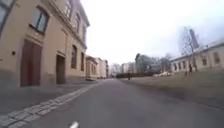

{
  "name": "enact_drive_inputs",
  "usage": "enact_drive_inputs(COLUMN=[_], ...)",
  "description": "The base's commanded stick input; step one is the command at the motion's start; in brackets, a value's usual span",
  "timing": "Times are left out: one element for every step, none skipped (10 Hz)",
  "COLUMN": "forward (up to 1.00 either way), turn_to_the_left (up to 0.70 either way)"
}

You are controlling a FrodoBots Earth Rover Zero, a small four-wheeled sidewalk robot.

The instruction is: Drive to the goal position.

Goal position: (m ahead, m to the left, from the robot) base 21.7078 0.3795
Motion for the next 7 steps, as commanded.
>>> enact_drive_inputs(forward=[1.0,1.0,1.0,1.0,1.0,1.0,1.0], turn_to_the_left=[0.0,0.0,0.0,0.0,0.0,0.0,0.0])
